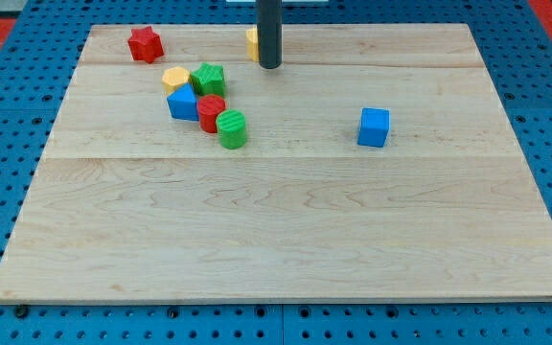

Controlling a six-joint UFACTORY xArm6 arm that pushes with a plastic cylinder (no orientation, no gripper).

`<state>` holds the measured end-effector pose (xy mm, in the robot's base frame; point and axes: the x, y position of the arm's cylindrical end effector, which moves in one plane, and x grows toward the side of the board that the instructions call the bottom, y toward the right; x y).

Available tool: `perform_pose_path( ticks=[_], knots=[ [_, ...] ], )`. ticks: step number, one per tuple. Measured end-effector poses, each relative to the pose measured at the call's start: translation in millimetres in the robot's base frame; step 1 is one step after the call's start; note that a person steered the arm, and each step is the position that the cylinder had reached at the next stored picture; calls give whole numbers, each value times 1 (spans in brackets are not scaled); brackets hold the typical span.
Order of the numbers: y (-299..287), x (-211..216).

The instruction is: Move the arm towards the blue cube

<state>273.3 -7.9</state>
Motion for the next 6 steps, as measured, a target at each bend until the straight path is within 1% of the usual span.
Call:
perform_pose_path(
  ticks=[2,3,4,5,6],
  knots=[
    [25,1],
    [43,24],
    [89,33],
    [169,40],
    [166,94]
  ],
)
